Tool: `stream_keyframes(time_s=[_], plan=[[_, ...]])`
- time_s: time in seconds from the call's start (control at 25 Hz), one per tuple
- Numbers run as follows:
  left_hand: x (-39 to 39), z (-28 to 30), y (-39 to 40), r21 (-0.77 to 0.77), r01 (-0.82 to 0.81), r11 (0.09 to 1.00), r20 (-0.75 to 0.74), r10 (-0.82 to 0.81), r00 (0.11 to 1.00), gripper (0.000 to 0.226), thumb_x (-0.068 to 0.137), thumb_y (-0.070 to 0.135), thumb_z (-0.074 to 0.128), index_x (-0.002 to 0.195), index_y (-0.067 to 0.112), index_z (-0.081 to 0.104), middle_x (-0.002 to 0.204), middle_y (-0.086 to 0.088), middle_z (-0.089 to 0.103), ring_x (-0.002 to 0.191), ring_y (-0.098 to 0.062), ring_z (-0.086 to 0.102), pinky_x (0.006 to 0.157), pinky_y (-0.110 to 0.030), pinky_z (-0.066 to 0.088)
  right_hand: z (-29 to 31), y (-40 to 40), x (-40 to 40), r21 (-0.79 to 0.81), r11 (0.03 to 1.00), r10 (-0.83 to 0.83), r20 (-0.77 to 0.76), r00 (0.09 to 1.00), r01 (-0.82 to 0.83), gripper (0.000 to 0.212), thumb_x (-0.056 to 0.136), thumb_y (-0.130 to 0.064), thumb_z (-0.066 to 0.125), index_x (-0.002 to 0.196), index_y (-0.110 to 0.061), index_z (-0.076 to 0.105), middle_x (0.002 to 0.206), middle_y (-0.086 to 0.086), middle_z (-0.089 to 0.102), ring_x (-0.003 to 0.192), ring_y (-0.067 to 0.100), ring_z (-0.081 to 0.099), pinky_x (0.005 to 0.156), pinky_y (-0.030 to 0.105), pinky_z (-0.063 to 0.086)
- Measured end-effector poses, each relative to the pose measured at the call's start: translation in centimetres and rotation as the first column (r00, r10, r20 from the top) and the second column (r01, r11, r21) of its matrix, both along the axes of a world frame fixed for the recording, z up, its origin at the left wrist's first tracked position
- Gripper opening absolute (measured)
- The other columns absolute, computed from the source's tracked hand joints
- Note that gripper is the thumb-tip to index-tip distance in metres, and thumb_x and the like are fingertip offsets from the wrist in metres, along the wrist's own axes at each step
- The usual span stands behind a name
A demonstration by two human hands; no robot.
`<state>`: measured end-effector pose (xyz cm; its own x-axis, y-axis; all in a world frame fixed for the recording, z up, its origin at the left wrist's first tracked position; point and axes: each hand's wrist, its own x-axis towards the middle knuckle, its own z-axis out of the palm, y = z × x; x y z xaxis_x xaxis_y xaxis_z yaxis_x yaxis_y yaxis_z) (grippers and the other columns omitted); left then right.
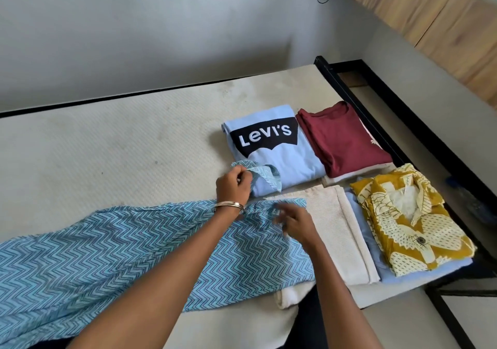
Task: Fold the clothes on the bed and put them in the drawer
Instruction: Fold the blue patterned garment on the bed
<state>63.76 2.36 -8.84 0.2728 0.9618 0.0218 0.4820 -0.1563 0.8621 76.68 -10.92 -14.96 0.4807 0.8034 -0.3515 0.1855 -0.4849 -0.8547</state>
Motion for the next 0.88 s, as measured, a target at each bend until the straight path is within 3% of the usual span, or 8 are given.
stream_keyframes(time_s=[0.12,0.24,0.36,0.48,0.6,0.68,0.76,0.88], plan=[[-1.0,2.1,0.0,0.047,-0.021,0.999,0.144,0.014,0.989,0.015,0.09,0.019,0.061,0.083,0.007,0.068,0.064,-0.005,0.063,0.059,-0.017,0.053,0.054,-0.023,0.036,0.9,1.6,0.0,0.265,0.942,-0.196,-0.065,0.978,0.207,0.069,0.083,0.021,0.037,0.141,-0.013,0.051,0.106,0.004,0.07,0.067,0.02,0.056,0.056,0.023,0.044],[-1.9,2.9,-1.0,0.119,-0.004,0.993,0.232,-0.024,0.972,0.017,0.088,0.025,0.058,0.08,0.011,0.065,0.059,-0.003,0.061,0.053,-0.012,0.049,0.051,-0.02,0.038,0.0,1.2,-0.5,0.341,0.91,-0.329,0.25,0.91,0.236,0.055,0.078,0.02,0.049,0.124,-0.006,0.063,0.106,0.006,0.068,0.088,0.03,0.061,0.079,0.039,0.051],[-2.4,2.7,-2.0,0.202,-0.054,0.978,0.253,0.001,0.968,0.018,0.089,0.025,0.055,0.081,0.01,0.062,0.052,0.008,0.05,0.048,-0.007,0.044,0.048,-0.018,0.033,-0.8,1.2,-2.0,0.095,0.979,0.075,0.66,0.747,-0.181,0.036,0.078,0.009,0.058,0.104,-0.013,0.069,0.104,0.005,0.063,0.103,0.035,0.056,0.077,0.037,0.037],[-2.4,2.7,-2.3,0.195,-0.094,0.976,0.253,0.043,0.967,0.02,0.091,0.024,0.052,0.085,0.007,0.061,0.049,0.012,0.044,0.045,0.001,0.044,0.047,-0.021,0.029,0.1,2.6,-2.3,-0.408,0.82,0.571,0.619,0.539,-0.401,0.068,0.081,0.005,0.053,0.141,-0.027,0.05,0.144,-0.003,0.047,0.134,0.027,0.034,0.091,0.042,0.027],[-2.2,3.5,-2.6,0.195,-0.014,0.981,0.213,-0.028,0.977,0.021,0.092,0.024,0.05,0.09,0.005,0.06,0.047,0.012,0.041,0.044,0.004,0.044,0.048,-0.023,0.027,1.6,4.1,-1.8,-0.205,0.975,0.186,0.575,0.796,-0.08,0.068,0.083,0.005,0.049,0.145,-0.023,0.045,0.149,0.004,0.045,0.135,0.03,0.036,0.1,0.05,0.034],[-1.9,3.3,-3.6,0.179,0.026,0.984,0.206,-0.063,0.977,0.021,0.093,0.025,0.049,0.092,0.006,0.058,0.049,0.011,0.044,0.045,0.001,0.046,0.047,-0.021,0.028,1.8,3.1,-2.0,0.109,0.957,-0.28,0.124,0.952,0.268,0.033,0.096,-0.019,0.057,0.127,-0.008,0.06,0.116,0.015,0.066,0.11,0.034,0.059,0.089,0.045,0.043],[-1.6,2.3,-5.5,0.134,0.12,0.984,0.195,-0.145,0.97,0.014,0.094,0.026,0.048,0.095,0.013,0.055,0.058,0.008,0.057,0.052,-0.004,0.055,0.048,-0.022,0.036,2.7,1.6,-2.3,0.075,0.881,-0.295,-0.684,0.667,0.467,0.071,0.082,-0.067,0.056,0.119,-0.006,0.061,0.104,0.017,0.071,0.094,0.034,0.066,0.091,0.049,0.048],[-2.1,0.3,-9.3,0.088,0.474,0.876,0.043,-0.478,0.877,0.014,0.091,0.02,0.056,0.104,0.016,0.057,0.103,-0.001,0.071,0.084,-0.017,0.067,0.068,-0.018,0.043,3.0,-0.1,-0.2,0.098,0.886,-0.132,-0.884,0.448,0.454,0.08,0.078,-0.065,0.067,0.13,-0.004,0.058,0.121,0.022,0.064,0.104,0.034,0.062,0.102,0.053,0.044]])
